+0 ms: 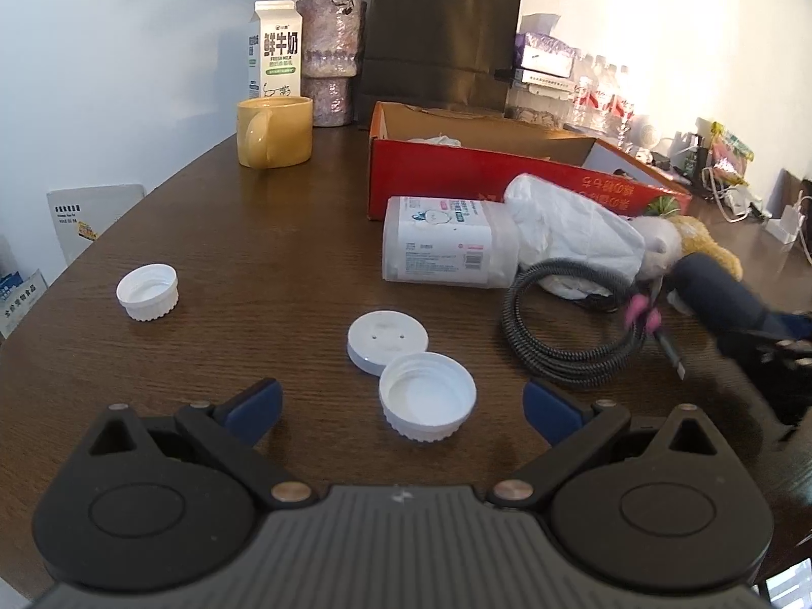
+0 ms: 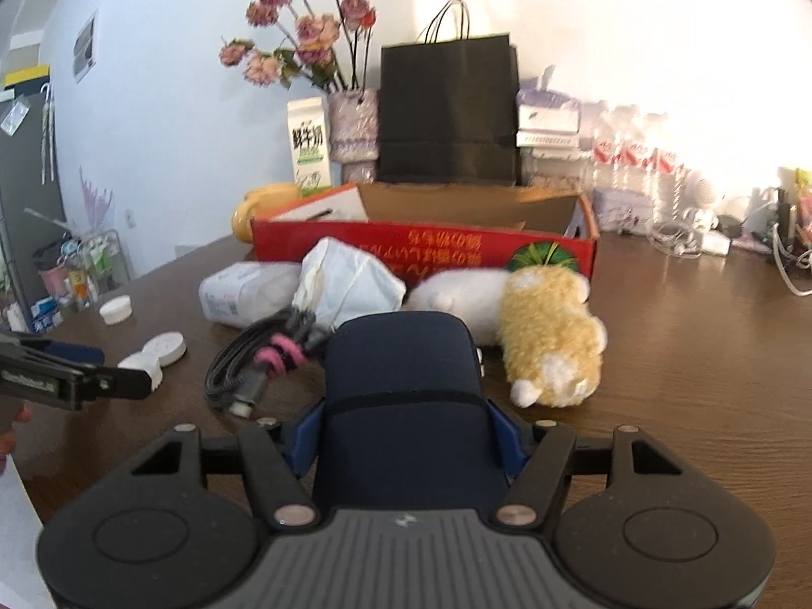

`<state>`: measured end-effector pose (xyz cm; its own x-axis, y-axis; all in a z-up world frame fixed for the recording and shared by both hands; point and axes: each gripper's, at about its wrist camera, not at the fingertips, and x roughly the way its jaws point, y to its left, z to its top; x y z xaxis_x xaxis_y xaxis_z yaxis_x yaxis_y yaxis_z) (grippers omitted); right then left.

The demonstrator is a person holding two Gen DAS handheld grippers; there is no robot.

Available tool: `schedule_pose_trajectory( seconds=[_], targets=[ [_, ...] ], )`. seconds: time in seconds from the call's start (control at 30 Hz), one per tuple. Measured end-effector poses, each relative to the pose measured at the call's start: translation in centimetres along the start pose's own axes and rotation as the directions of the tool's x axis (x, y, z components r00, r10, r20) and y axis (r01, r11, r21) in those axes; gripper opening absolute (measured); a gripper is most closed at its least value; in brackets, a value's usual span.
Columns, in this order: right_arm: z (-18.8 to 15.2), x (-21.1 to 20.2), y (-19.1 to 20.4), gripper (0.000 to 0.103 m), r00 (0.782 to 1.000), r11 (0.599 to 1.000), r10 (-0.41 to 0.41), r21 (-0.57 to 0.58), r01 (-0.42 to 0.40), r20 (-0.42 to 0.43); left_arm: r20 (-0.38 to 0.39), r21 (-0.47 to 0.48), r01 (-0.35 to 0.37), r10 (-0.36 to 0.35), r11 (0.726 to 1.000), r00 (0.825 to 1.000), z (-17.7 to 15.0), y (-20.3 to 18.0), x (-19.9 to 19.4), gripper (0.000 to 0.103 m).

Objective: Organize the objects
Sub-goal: 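Grasp the white bottle cap with the left tool while the right tool grasps the blue glasses case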

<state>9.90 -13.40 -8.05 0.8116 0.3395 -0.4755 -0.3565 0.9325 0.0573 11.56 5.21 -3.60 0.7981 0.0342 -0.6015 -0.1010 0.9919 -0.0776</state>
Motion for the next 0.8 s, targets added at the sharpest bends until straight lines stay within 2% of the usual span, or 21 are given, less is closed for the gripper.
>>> schedule_pose_trajectory(
  seconds=[0.23,0.3,0.37,0.4,0.43,0.8],
  targets=[
    [0.6,-1.5,0.3,0.065,0.999,1.000,-0.004,-0.018,0.005,0.038,0.011,0.038,-0.011,0.010,0.999,1.000,-0.1,-1.1,0.6,0.076],
    [0.7,-1.5,0.4,0.065,0.999,1.000,0.000,-0.020,0.000,0.035,0.016,0.047,-0.016,0.015,0.999,1.000,-0.2,-1.2,0.6,0.073],
    [0.7,-1.6,0.5,0.065,0.999,1.000,0.004,-0.022,-0.003,0.035,0.023,0.063,-0.023,0.022,0.998,1.000,-0.3,-1.3,0.6,0.063],
    [0.7,-1.6,0.6,0.065,0.999,1.000,0.005,-0.022,-0.004,0.034,0.026,0.072,-0.025,0.023,0.997,0.999,-0.3,-1.4,0.5,0.046],
    [0.7,-1.6,0.7,0.065,0.999,1.000,0.005,-0.023,-0.004,0.034,0.031,0.079,-0.023,0.021,0.997,0.999,-0.3,-1.4,0.4,0.041],
    [0.8,-1.6,0.9,0.065,1.000,1.000,0.003,-0.024,-0.002,0.030,0.112,0.060,0.000,-0.007,0.998,0.994,0.4,-1.1,-2.0,0.041]
  ],
)
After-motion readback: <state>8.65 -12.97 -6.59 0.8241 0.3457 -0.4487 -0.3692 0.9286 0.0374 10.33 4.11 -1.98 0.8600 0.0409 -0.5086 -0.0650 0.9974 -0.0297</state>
